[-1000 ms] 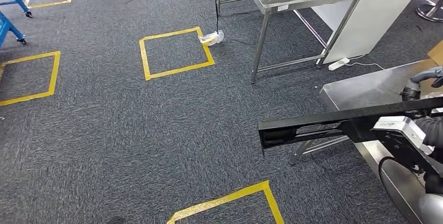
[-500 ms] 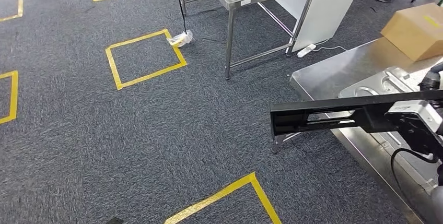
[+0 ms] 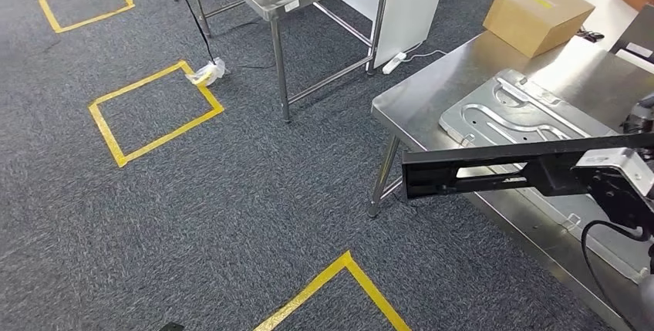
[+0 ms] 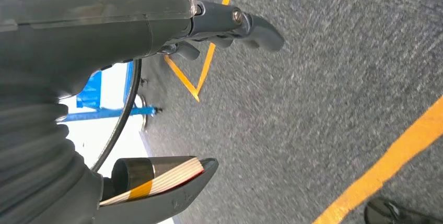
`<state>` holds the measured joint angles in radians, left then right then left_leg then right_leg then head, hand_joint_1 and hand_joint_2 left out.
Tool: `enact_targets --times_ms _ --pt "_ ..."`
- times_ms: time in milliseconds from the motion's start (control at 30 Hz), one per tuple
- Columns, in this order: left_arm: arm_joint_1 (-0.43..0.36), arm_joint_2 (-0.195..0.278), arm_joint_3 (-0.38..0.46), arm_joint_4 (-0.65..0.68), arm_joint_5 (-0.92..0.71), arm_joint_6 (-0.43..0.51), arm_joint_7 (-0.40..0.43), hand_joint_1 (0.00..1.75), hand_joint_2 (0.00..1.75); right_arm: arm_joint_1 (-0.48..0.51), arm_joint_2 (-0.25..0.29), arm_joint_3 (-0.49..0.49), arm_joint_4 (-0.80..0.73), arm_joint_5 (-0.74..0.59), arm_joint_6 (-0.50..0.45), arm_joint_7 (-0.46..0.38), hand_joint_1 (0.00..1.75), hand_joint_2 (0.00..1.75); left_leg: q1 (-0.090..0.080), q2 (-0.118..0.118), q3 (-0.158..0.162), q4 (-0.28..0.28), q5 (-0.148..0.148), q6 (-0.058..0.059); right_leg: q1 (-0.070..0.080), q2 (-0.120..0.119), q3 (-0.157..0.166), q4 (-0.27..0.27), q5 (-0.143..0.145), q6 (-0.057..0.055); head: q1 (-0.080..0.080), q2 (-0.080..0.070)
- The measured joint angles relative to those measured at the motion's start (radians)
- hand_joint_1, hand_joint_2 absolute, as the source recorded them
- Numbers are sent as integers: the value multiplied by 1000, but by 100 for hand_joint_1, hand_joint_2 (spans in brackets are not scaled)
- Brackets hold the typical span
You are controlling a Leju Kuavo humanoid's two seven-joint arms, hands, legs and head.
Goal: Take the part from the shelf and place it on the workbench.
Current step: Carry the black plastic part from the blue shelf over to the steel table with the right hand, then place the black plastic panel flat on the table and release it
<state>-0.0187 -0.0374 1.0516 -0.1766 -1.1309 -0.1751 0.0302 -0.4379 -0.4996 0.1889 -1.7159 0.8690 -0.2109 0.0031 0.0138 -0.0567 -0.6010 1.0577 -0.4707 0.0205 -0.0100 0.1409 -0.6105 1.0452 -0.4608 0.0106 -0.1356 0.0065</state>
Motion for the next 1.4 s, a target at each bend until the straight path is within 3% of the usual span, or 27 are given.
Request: enact_targets --times_ms 33,100,167,233,267,300,333,400,467,533,567,633,700,733,767,800,833,867,933,1000,1200,1400 --pt "-2 -1 1 0 0 0 2 0 175 3 -2 -2 0 -1 -1 0 175 175 0 12 2 -5 3 6 -2 3 -1 -2 1 6 0 0" --pt "-4 -2 2 0 -1 0 6 0 175 6 -7 -6 0 -3 -3 0 175 175 4 36 9 -20 9 19 1 -39 -15 25 -17 16 1 0" --pt "-2 -2 2 0 -1 -1 8 0 175 6 -10 -8 0 -4 -5 0 175 175 4 60 13 -28 10 27 3 -107 -66 127 -70 25 3 0" --pt "1 -2 3 0 -1 -1 10 0 175 12 -9 -8 2 -4 -7 0 175 175 4 85 14 -28 7 29 -2 -132 -126 241 -110 32 3 0" --pt "1 -2 3 0 -1 -2 11 0 175 17 -9 -9 3 -4 -7 0 175 175 4 98 15 -28 4 29 -5 -136 -137 256 -104 34 3 0" --pt "1 -3 4 0 -2 -2 12 0 175 19 -9 -9 4 -5 -7 0 175 175 4 110 19 -28 1 28 -6 -140 -127 232 -80 35 3 0" --pt "0 -3 5 0 -2 -3 12 0 175 20 -9 -10 4 -6 -7 0 175 175 4 122 24 -28 -2 26 -5 -152 -97 172 -42 34 3 0" --pt "0 -4 6 0 -3 -3 12 0 175 20 -9 -13 4 -8 -8 0 175 175 1 144 36 -28 -11 18 5 -199 -28 36 12 24 3 0" --pt "-1 -4 8 0 -3 -3 12 0 175 20 -10 -16 4 -10 -9 0 175 175 -3 164 44 -29 -18 8 17 -218 -3 -19 21 11 3 0" --pt "-3 -5 9 0 -3 -3 12 0 175 22 -11 -19 4 -11 -10 0 175 175 -6 186 53 -33 -23 -3 18 -191 -4 -21 23 1 3 0" --pt "-4 -6 9 0 -5 -3 12 0 175 23 -12 -21 3 -10 -12 1 175 175 -5 181 56 -29 -30 -9 15 -180 0 -26 24 -5 3 0" --pt "-5 -6 10 0 -8 -3 12 0 175 24 -13 -25 3 -5 -18 2 175 175 -3 133 36 27 -68 -16 7 -159 10 -37 29 -17 2 0" --pt "-3 -6 11 0 -10 -3 12 0 175 26 -11 -27 3 -1 -23 4 175 175 -1 77 -30 156 -127 -17 5 -139 12 -38 28 -25 2 0" --pt "-2 -6 12 0 -10 -3 12 0 175 29 -9 -27 4 0 -24 4 175 175 -1 67 -65 217 -145 -18 6 -128 12 -38 27 -27 2 0" --pt "-1 -7 13 0 -11 -3 12 0 175 31 -7 -27 5 2 -24 5 175 175 -2 64 -88 248 -144 -17 7 -117 12 -36 26 -28 2 0" --pt "0 -7 15 0 -11 -3 13 0 175 32 -6 -27 6 5 -24 7 175 175 -2 63 -93 241 -122 -16 7 -107 13 -34 24 -28 2 0" --pt "0 -7 16 0 -12 -3 14 0 175 32 -5 -27 6 12 -25 11 175 175 -2 62 -80 197 -84 -13 7 -98 14 -30 22 -28 2 0" --pt "0 -7 17 0 -13 -3 15 0 175 32 -4 -27 7 24 -27 15 175 175 -2 58 -54 128 -42 -9 7 -91 14 -25 18 -26 2 0" --pt "-2 -6 17 0 -16 -3 17 0 175 32 -4 -27 9 53 -32 26 175 175 -3 48 -12 19 7 -1 9 -79 10 -13 9 -18 2 0" --pt "-4 -5 18 0 -18 -3 19 0 175 31 -4 -27 13 73 -30 34 175 175 -5 42 -1 -12 11 0 12 -74 4 -4 4 -15 2 0" --pt "-4 -6 20 0 -18 -4 21 0 175 21 -3 -25 33 84 -18 40 175 175 -6 37 -2 -15 16 1 12 -82 9 -13 6 -18 2 0" --pt "-5 -8 24 0 -19 -5 18 0 175 10 1 -23 51 85 -18 40 175 175 -7 35 -2 -14 15 5 12 -85 11 -17 7 -8 2 0"
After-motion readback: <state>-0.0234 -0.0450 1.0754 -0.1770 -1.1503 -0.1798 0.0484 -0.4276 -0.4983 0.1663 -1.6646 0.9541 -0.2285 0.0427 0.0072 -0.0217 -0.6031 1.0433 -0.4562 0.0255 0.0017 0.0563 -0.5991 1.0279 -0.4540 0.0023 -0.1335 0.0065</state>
